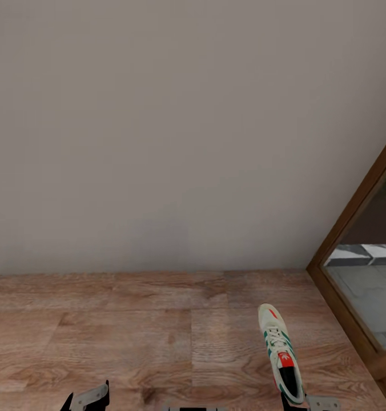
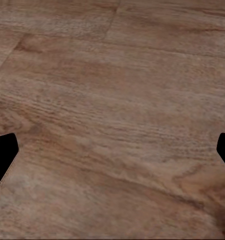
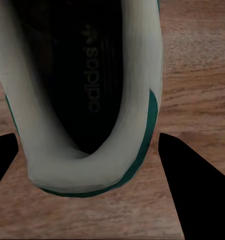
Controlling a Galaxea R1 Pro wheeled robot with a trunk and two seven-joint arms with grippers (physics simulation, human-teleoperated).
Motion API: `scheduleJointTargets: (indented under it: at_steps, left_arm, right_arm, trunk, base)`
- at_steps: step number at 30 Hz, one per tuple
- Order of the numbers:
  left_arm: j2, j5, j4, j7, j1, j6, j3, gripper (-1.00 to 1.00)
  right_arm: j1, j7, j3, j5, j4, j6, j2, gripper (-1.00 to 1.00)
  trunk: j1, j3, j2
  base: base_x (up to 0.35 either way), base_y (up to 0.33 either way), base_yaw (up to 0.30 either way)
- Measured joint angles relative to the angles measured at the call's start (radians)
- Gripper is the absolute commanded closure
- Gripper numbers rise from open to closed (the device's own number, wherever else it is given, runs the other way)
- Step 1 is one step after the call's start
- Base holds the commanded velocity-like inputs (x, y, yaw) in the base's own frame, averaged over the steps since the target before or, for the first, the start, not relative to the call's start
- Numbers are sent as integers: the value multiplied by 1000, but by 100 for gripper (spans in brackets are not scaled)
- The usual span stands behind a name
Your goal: Pick up the two gym shoes and the two sandals from the corridor floor and place them onto the hallstand (shoe rack) in the corridor, making sure they are on the rack and not on the floor. Arrange them so the two gym shoes are next to each other and the two sandals are next to each other.
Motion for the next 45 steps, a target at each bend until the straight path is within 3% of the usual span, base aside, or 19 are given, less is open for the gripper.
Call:
scheduleJointTargets:
  at_steps: [29,45]
  left_arm:
    - [0,1,0,0,0,0,1,-100]
    - [0,2,1,0,0,0,1,-100]
  right_arm:
    - [0,0,0,0,0,0,0,100]
    - [0,4,3,10,-1,-1,-2,100]
  trunk:
    - [0,0,0]
    - [0,0,0]
  base:
    - [-13,-1,279]
    - [-149,-141,183]
